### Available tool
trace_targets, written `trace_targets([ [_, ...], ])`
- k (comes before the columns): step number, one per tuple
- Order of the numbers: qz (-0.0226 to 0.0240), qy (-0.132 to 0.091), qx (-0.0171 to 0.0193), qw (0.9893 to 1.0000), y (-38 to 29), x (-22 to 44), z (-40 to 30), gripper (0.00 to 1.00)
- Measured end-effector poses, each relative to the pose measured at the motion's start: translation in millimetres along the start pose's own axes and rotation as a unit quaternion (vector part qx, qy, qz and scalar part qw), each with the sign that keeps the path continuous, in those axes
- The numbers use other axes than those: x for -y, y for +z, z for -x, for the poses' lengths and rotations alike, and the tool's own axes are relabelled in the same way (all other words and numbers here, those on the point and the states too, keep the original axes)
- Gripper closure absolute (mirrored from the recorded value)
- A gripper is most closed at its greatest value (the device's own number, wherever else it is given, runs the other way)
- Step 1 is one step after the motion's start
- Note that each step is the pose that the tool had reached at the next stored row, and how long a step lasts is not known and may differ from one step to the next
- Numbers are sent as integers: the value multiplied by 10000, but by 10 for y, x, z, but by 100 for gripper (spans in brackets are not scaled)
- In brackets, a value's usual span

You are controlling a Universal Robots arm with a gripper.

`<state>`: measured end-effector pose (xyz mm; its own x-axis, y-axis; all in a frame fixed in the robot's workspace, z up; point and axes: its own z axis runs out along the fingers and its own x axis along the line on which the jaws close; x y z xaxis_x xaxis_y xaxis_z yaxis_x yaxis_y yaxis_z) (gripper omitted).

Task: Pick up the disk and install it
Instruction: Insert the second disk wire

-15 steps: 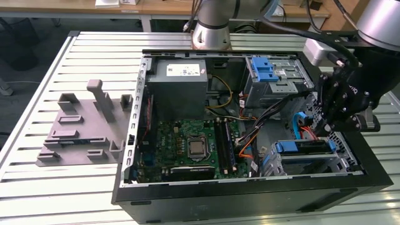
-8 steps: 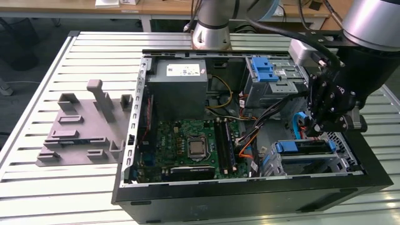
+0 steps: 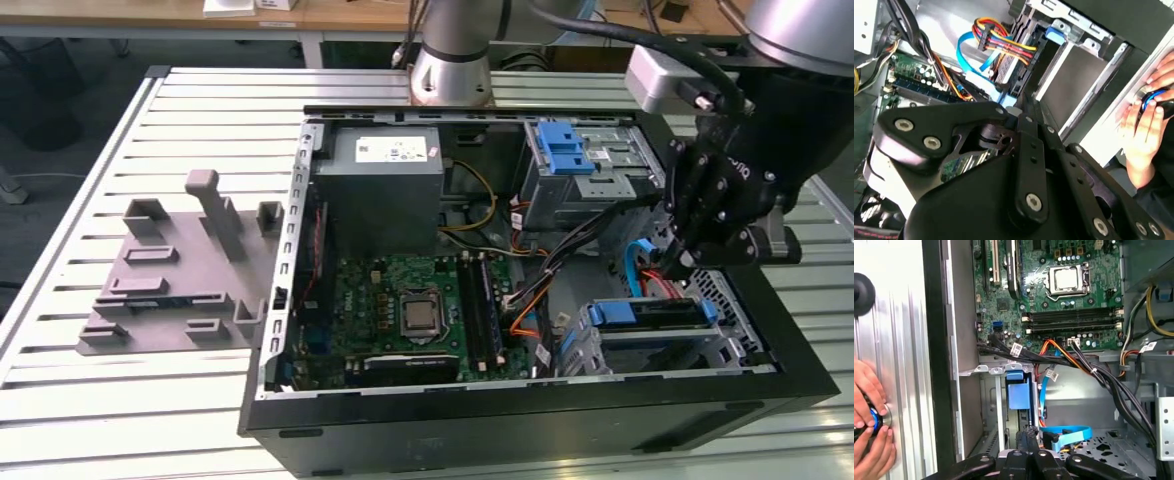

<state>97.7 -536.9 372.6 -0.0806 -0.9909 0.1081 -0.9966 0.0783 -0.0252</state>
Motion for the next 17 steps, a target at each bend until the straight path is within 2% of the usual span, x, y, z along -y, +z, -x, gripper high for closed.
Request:
trace_targets([
  [4, -6, -57, 0, 10000, -3, -33, 12, 89],
  [8, -17, -159, 3, 9999, -10, -36, 27, 89],
  [13, -18, -160, 2, 9999, -76, -46, 35, 89],
  [17, -18, -160, 3, 9999, -109, -59, 73, 89],
])
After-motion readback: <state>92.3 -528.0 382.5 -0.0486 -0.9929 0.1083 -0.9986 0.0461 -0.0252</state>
